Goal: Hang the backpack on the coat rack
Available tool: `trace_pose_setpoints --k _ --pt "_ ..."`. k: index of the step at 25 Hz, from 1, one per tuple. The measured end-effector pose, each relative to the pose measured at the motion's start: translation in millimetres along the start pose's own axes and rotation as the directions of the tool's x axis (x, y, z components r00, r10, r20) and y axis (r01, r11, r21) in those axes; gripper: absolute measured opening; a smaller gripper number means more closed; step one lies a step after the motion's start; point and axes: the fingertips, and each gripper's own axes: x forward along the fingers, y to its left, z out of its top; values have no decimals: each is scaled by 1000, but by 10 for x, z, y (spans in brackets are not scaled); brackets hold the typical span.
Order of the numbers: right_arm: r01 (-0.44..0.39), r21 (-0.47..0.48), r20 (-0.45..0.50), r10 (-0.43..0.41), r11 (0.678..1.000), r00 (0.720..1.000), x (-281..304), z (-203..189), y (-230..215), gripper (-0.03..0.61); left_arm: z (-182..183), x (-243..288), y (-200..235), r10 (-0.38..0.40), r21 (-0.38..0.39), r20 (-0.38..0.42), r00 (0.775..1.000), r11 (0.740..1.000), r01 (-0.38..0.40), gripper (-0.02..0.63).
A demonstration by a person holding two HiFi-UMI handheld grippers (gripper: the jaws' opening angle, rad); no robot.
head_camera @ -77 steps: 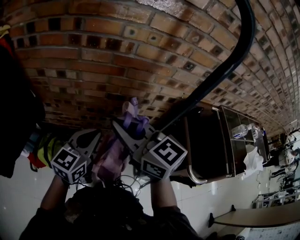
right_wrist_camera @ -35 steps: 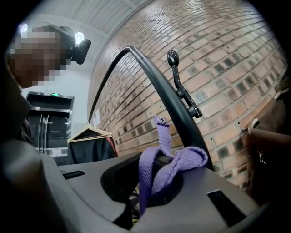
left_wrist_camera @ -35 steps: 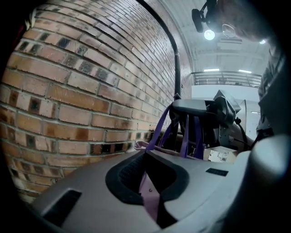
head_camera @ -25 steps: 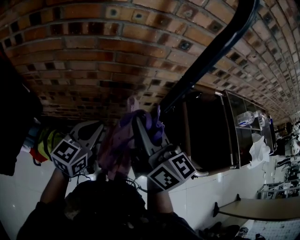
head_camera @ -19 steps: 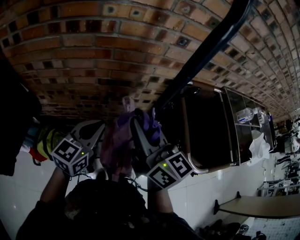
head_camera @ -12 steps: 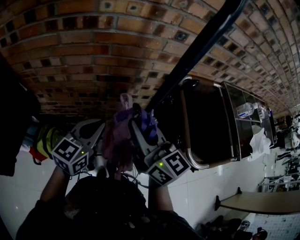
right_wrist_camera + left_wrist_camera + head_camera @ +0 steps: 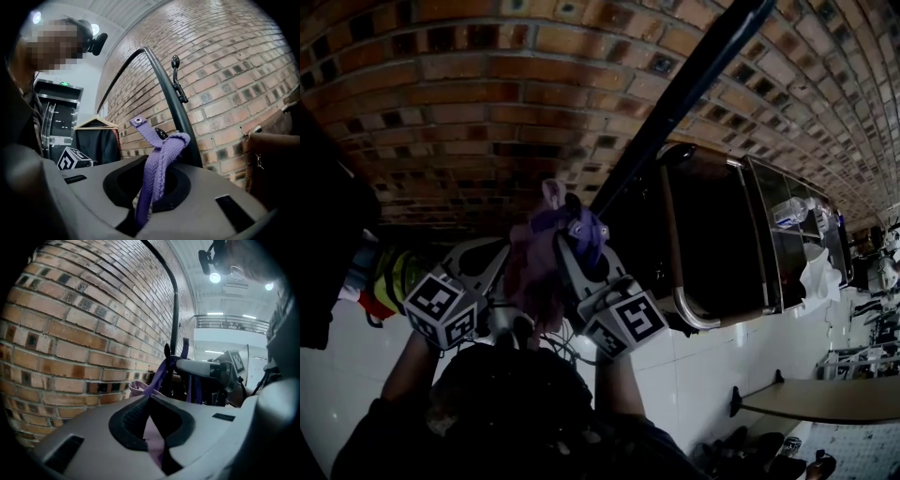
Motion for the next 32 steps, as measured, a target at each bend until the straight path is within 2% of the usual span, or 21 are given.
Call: trace_pose_setpoints --k 5,12,17,20,24,28,32 --pt "56 -61 -26 -58 997 998 -57 -52 40 50 -7 -78 27 12 -7 11 1000 1000 -12 14" --pt "150 -48 -34 -151 988 988 -362 -168 -70 151 -53 -111 -14 3 -10 15 1000 1000 -3 14" --pt "205 -58 32 -203 977 979 -643 8 -73 152 -39 -173 -58 -5 -18 21 1000 1000 5 14" --pt "226 -128 95 -215 966 972 -765 232 12 143 -44 -230 -37 -3 -14 26 1000 1000 3 14" --pt "186 -210 106 -167 960 980 -696 354 265 129 -11 -311 -5 -1 -10 33 999 1000 2 14" --pt "130 -140 143 -110 982 984 -541 392 528 42 125 -388 -82 -45 3 73 996 999 45 14" --pt "79 -104 119 -67 991 991 -352 284 726 5 257 -456 -154 -88 43 134 987 996 83 14"
